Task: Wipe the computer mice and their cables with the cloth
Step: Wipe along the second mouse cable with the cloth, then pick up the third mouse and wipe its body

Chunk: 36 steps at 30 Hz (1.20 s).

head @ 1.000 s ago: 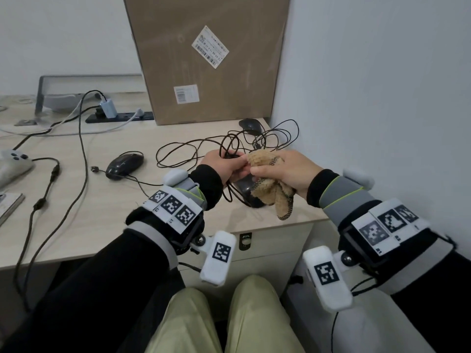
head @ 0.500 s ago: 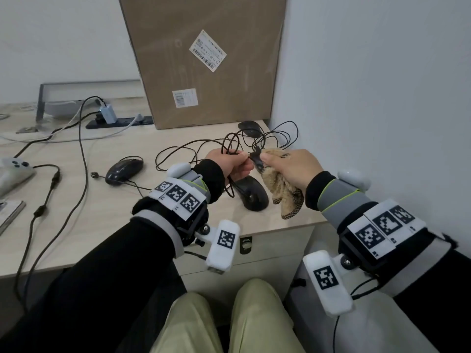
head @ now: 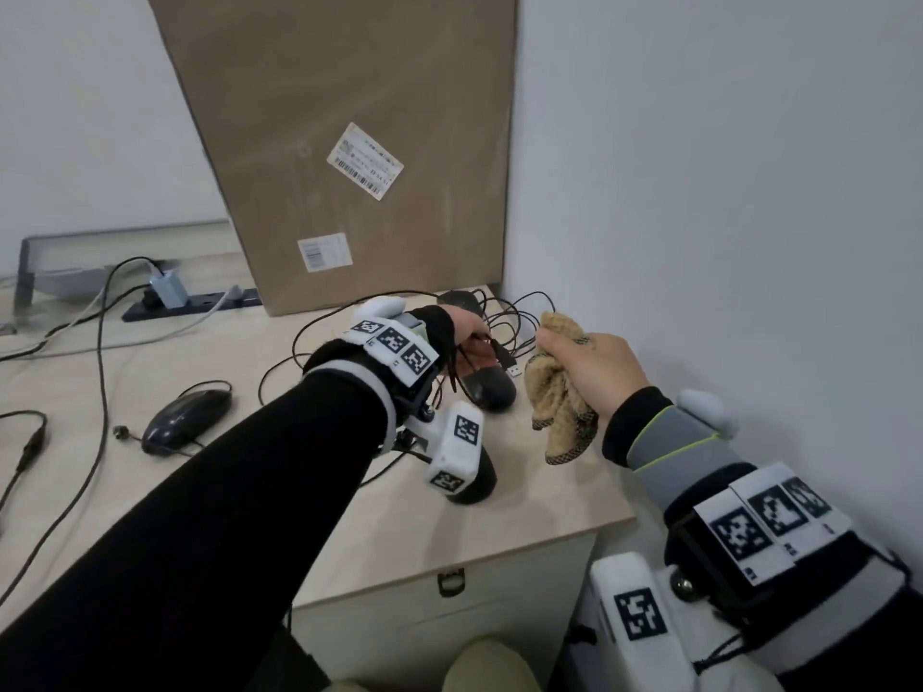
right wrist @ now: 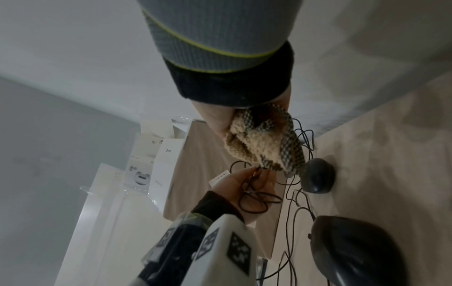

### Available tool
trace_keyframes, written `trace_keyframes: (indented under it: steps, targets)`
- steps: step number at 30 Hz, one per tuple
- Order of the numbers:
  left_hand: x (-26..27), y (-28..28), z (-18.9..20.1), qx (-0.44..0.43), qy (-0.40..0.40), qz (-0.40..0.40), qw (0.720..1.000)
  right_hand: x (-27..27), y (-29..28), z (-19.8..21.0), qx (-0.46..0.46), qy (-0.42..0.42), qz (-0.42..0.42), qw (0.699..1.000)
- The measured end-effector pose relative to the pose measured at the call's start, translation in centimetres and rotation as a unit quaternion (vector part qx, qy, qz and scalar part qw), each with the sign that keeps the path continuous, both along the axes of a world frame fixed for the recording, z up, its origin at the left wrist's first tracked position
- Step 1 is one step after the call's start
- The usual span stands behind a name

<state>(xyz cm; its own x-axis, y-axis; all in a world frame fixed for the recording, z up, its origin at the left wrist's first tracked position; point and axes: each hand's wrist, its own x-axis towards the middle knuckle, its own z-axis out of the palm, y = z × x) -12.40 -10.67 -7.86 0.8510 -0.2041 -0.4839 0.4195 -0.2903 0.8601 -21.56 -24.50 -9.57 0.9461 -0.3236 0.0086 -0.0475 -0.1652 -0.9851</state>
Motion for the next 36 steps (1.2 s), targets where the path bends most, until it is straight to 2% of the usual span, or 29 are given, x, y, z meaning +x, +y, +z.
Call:
trace_keyframes:
  steps: [7, 11, 14, 16, 19, 21, 25, 30, 33, 36]
  targets:
    - [4.4, -3.4, 1.0, 0.112, -0.058, -0.032, 0.991, 3.9, -0.6, -1.0, 0.059, 0.031, -0.002, 0.998]
    - [5.4, -3.4, 1.0, 0.259, -0.122, -0.058, 0.956, 5.6, -0.3, -2.1, 0.061, 0.051, -0.010, 0.997]
    - [4.8, -2.7, 1.7, 0.304, -0.150, -0.082, 0.937, 6.6, -0.3, -2.5, 0.044, 0.050, -0.031, 0.997]
    - [5.0, -1.5, 1.8, 0.275, -0.147, -0.075, 0.947, 6.5, 0.2, -2.3, 0.040, 0.043, -0.033, 0.998]
    - [4.5, 1.1, 2.0, 0.172, -0.093, -0.004, 0.981, 5.5, 1.7, -1.4, 0.033, 0.035, -0.018, 0.999]
    - [4.3, 2.8, 2.2, 0.145, -0.097, 0.018, 0.985, 5.2, 2.4, -0.8, 0.035, 0.027, -0.004, 0.999]
    - [2.2, 9.7, 1.9, 0.139, -0.124, 0.085, 0.979, 4.6, 6.3, 0.2, 0.021, 0.028, 0.030, 0.999]
    - [-0.4, 18.2, -0.8, 0.154, -0.101, 0.173, 0.968, 5.2, 11.2, 0.7, -0.007, 0.036, 0.056, 0.998]
    - [-1.9, 22.5, -2.2, 0.186, -0.115, 0.224, 0.950, 4.2, 14.2, 1.9, -0.023, 0.033, 0.072, 0.997]
    - [-3.4, 26.0, -2.9, 0.248, -0.131, 0.233, 0.931, 4.0, 16.7, 2.1, -0.023, 0.033, 0.088, 0.995]
